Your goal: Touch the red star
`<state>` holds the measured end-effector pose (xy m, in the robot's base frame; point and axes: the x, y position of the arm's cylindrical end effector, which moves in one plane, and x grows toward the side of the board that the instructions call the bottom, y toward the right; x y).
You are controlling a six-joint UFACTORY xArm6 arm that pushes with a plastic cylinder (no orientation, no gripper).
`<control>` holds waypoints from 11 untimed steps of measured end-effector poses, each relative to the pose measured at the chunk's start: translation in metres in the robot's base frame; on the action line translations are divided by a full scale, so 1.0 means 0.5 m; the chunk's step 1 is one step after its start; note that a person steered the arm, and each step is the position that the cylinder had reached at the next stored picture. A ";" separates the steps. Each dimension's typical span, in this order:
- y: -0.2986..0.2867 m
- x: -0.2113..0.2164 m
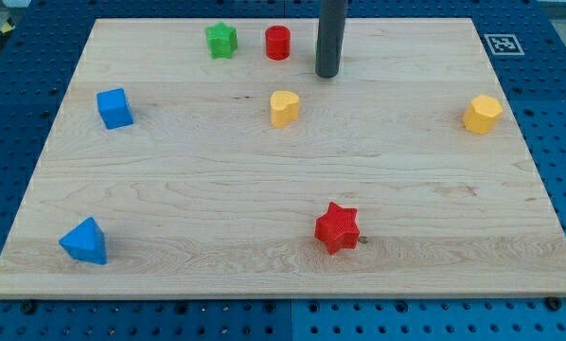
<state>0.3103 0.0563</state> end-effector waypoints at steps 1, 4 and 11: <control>0.000 -0.013; 0.022 0.203; -0.028 0.553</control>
